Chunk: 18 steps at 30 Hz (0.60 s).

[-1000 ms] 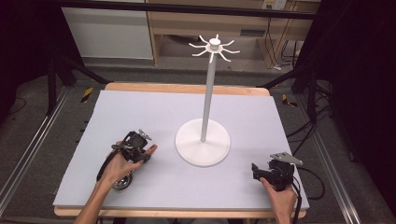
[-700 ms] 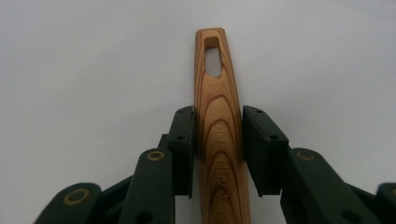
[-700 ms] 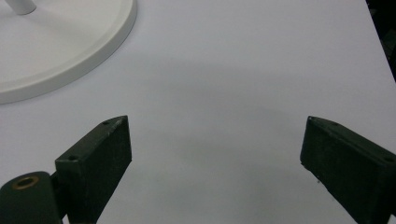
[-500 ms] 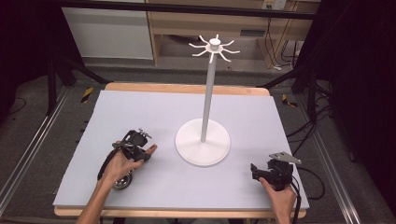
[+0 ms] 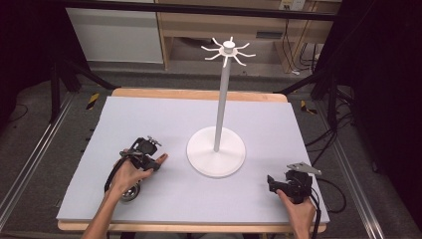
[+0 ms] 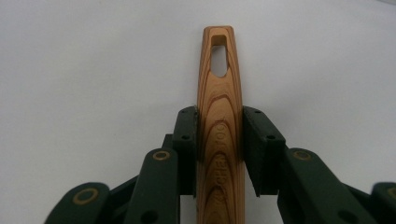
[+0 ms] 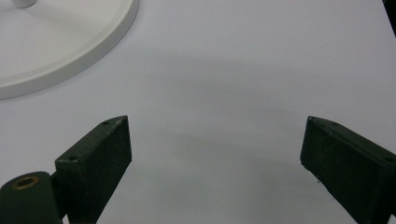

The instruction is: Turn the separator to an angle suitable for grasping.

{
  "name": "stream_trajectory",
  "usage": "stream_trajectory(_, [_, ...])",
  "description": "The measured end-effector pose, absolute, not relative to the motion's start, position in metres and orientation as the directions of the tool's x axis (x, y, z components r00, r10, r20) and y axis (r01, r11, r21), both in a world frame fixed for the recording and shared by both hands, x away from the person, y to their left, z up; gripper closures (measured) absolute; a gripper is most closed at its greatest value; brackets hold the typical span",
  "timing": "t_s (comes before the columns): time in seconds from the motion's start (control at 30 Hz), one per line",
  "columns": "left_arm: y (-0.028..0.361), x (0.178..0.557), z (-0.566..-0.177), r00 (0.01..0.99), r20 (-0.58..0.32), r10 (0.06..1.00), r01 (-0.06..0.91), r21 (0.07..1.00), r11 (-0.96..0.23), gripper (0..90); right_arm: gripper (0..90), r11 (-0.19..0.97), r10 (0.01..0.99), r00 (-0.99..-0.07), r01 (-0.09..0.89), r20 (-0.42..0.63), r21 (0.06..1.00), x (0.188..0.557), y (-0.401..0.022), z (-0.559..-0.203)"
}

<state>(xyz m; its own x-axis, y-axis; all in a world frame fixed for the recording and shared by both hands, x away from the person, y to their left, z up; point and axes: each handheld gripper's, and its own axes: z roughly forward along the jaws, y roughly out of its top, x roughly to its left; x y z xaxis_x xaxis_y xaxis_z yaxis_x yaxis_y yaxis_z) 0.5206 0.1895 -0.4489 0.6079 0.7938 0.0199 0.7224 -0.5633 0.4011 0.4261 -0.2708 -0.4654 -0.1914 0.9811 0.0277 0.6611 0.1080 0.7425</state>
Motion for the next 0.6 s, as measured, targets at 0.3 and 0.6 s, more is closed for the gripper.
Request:
stream_trajectory(0.3, [0.198, 0.505, -0.422, 0.604, 0.014, 0.797, 0.68, 0.513, -0.524, 67.6, 9.2, 0.113, 0.981, -0.193, 0.657, 0.021, 0.745, 0.425, -0.271, -0.465])
stream_trajectory(0.6, [0.214, 0.484, -0.394, 0.601, 0.007, 0.799, 0.616, 0.634, -0.468, 67.6, 9.2, 0.108, 0.982, -0.189, 0.658, 0.024, 0.745, 0.425, -0.271, -0.465])
